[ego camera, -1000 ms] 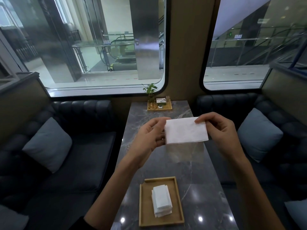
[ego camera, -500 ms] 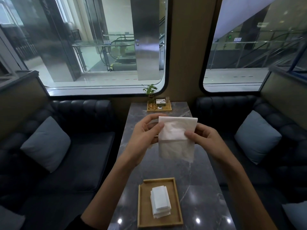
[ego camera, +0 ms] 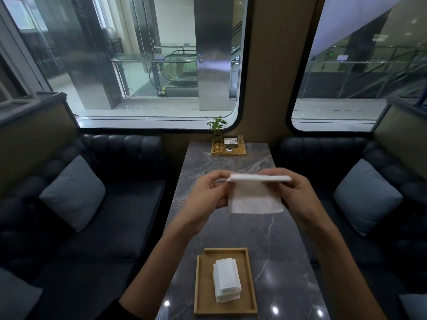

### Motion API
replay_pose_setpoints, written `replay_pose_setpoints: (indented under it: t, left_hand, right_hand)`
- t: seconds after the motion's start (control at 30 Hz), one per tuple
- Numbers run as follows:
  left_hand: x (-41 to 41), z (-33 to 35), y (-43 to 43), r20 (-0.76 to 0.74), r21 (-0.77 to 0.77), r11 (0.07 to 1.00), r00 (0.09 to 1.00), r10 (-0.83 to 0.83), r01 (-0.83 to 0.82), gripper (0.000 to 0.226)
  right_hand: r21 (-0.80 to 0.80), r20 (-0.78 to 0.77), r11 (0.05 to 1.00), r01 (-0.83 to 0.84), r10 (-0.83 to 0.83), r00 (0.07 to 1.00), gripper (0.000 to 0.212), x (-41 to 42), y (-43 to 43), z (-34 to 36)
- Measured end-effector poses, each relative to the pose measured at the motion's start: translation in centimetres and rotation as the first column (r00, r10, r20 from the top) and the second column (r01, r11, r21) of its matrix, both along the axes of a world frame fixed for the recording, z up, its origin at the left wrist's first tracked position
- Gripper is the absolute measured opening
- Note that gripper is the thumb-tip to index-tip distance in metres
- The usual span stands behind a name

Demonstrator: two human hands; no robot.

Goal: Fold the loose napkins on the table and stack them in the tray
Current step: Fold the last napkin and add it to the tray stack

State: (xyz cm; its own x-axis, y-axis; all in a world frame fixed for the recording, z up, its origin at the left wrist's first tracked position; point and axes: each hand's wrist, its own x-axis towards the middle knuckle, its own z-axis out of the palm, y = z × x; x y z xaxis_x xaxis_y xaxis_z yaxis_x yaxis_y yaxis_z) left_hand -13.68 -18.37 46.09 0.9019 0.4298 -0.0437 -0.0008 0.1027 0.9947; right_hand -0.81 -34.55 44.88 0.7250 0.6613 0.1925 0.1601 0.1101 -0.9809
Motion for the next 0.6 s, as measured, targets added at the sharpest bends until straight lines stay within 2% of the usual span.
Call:
replay_pose_setpoints:
  t: [0.1,0.3,0.37,0.43,0.5,0.6]
  left_hand:
    - [-0.1,-0.1,0.1,-0.033,-0.041,0.999,0.999,-0.002,0.000,0.023]
    - [-0.3,0.1,0.4,-0.038,-0.240,0.971,0.999,-0.027,0.017,0.031]
    - [-0.4,0.0,0.7,-0.025,-0.239,0.971,0.999,-0.023,0.017,0.030]
    - [-0.6,-0.4,1.1,-0.019,-0.151,0.988,1.000,0.010,-0.013,0.026]
    - [-0.9,-1.0,1.6,-0.030,-0.051,0.996,0.997,0.065,-0.067,0.024]
    - [-1.6,-2.2,2.7,-0.020,0.007,0.993,0.993,0.120,-0.120,0.023]
  right_hand:
    - [0.004,0.060,1.000,0.024,-0.024,0.998,0.042,0.1,0.1,-0.1]
    - [-0.008,0.252,1.000,-0.021,0.023,0.967,0.048,0.2,0.0,0.0]
    - [-0.039,0.307,0.999,-0.016,0.028,0.951,0.045,0.2,0.1,-0.1]
    - [-0.081,0.319,0.997,-0.002,0.028,0.947,0.040,0.1,0.5,-0.4]
    - [-0.104,0.250,0.995,0.002,0.024,0.968,0.041,-0.1,1.1,-0.9]
    - [-0.050,-0.095,0.998,-0.029,0.024,0.995,0.037,-0.8,2.2,-1.6]
